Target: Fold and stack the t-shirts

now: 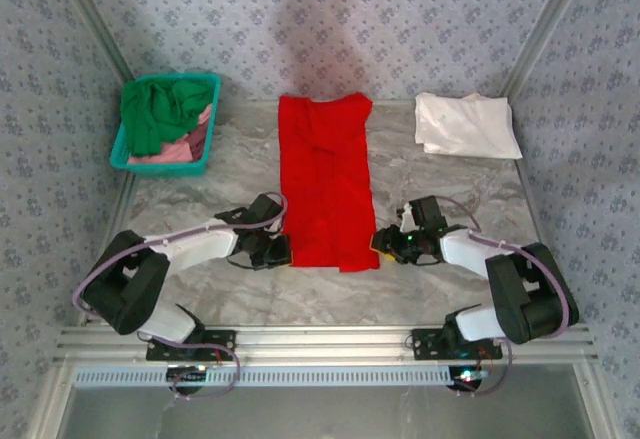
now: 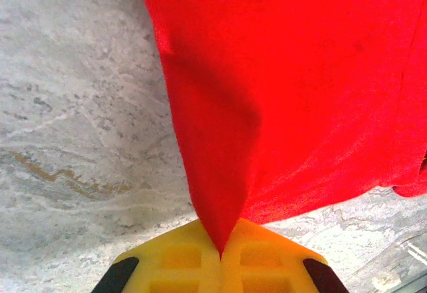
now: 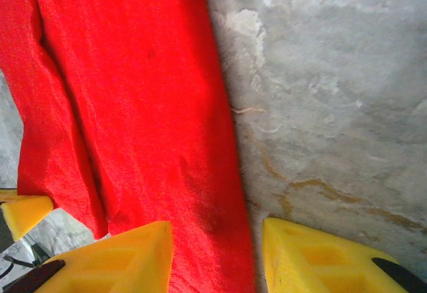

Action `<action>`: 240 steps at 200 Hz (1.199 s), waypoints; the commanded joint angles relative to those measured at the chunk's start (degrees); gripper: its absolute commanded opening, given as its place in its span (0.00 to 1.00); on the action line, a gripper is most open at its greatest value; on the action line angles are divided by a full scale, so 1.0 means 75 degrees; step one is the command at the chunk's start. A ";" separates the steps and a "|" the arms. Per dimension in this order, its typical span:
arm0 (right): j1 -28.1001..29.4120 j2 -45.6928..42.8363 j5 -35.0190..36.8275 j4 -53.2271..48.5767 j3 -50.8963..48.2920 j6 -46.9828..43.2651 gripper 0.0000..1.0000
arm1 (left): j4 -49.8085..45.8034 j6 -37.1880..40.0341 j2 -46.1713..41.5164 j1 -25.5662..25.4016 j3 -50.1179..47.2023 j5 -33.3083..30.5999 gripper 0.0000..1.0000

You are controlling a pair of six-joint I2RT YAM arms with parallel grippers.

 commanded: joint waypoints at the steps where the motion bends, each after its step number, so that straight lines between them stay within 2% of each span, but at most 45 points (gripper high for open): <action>1: 0.0564 -0.0113 -0.0378 -0.0065 -0.0238 0.0458 0.42 | -0.0098 0.0049 -0.0244 0.0037 -0.0121 -0.0078 0.00; 43: 0.0931 -0.0775 0.0045 -0.0592 -0.0455 0.0737 0.42 | 0.0072 0.0034 -0.0345 0.0042 -0.0282 -0.0015 0.00; 65: 0.0982 -0.0950 0.0236 -0.0492 -0.0625 0.0834 0.37 | 0.0236 0.0022 -0.0426 0.0055 -0.0417 0.0002 0.00; 135: 0.1010 -0.0010 0.0518 0.0089 -0.0131 0.0705 0.37 | 0.0548 0.0027 -0.0534 0.0077 -0.0637 -0.0034 0.00; 185: 0.1271 0.0112 0.0615 0.0086 0.0271 0.0794 0.19 | 0.0619 0.0069 -0.0648 0.0118 -0.0661 -0.0032 0.00; 240: 0.1366 0.0070 0.0647 -0.0204 0.0512 0.0665 0.05 | 0.0501 0.0260 -0.0763 0.0171 -0.0589 0.0021 0.00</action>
